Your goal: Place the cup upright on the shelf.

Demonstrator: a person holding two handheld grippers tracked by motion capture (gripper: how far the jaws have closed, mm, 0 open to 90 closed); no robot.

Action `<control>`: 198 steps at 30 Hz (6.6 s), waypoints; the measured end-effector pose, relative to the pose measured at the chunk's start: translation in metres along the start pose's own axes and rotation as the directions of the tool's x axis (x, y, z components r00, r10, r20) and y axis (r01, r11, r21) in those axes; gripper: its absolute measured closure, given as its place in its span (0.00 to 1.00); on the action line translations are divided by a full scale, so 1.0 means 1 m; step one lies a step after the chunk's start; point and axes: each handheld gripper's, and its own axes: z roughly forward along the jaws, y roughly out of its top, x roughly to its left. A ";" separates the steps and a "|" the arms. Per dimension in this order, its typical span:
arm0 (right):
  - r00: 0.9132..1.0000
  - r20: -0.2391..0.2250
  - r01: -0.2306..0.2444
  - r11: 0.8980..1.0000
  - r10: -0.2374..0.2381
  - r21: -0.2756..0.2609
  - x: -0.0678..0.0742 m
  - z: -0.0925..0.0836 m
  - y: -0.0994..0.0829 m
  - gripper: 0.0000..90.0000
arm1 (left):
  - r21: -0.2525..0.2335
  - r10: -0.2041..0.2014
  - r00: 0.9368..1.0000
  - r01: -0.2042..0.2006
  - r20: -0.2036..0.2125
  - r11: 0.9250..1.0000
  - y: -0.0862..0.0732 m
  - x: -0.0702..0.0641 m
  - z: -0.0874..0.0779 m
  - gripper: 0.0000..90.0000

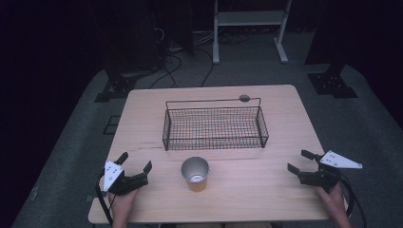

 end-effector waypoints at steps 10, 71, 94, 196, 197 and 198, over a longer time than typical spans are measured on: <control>1.000 0.013 0.004 1.000 -0.005 0.005 0.002 0.000 0.000 0.15 | -0.014 0.009 1.000 -0.008 0.025 1.000 0.003 -0.003 0.001 0.02; 0.999 0.031 -0.012 1.000 0.012 0.014 0.001 0.002 0.001 0.15 | -0.073 0.140 0.886 -0.120 0.442 0.990 0.016 -0.089 -0.011 0.01; 1.000 0.024 -0.009 1.000 0.008 0.011 0.001 0.002 0.001 0.15 | -0.014 0.143 0.852 -0.158 0.503 0.987 0.007 -0.121 0.021 0.01; 1.000 0.011 0.000 1.000 0.000 0.005 0.002 0.001 0.000 0.15 | -0.024 0.133 0.861 -0.140 0.491 0.990 0.130 -0.108 0.154 0.15; 1.000 0.010 -0.001 1.000 0.001 0.005 0.002 0.001 0.000 0.15 | -0.026 0.132 0.861 -0.136 0.492 0.990 0.130 -0.107 0.156 0.15; 1.000 0.009 -0.001 1.000 0.000 0.005 0.002 0.001 0.000 0.15 | -0.029 0.129 0.860 -0.132 0.494 0.991 0.131 -0.106 0.157 0.15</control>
